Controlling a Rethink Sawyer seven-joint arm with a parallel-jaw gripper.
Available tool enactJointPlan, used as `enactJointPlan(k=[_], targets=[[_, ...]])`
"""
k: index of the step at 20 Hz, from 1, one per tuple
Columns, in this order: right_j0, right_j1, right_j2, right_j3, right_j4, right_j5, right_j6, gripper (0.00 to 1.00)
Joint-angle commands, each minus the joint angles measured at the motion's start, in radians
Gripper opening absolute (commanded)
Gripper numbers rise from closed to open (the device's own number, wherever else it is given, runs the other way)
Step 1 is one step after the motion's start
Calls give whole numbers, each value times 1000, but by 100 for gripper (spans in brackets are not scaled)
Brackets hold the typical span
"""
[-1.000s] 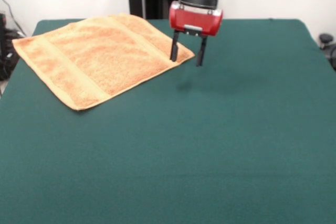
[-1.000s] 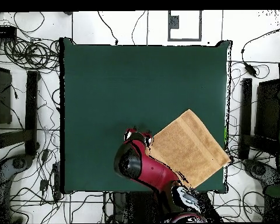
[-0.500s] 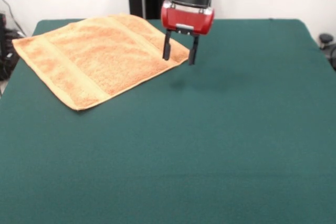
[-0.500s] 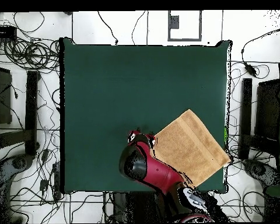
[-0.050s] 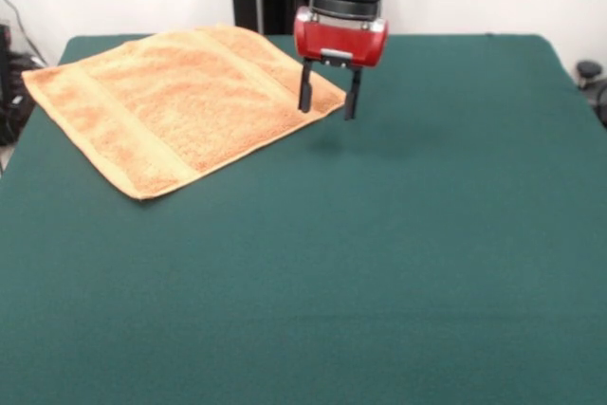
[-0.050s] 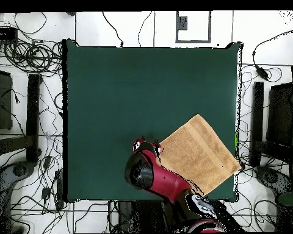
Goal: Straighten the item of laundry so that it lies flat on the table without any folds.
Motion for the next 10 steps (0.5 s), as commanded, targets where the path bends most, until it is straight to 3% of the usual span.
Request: enactJointPlan(k=[1, 10], targets=[[29, 150, 55, -19, -22, -23, 229, 100], [20, 209, 57, -50, -47, -64, 236, 100]])
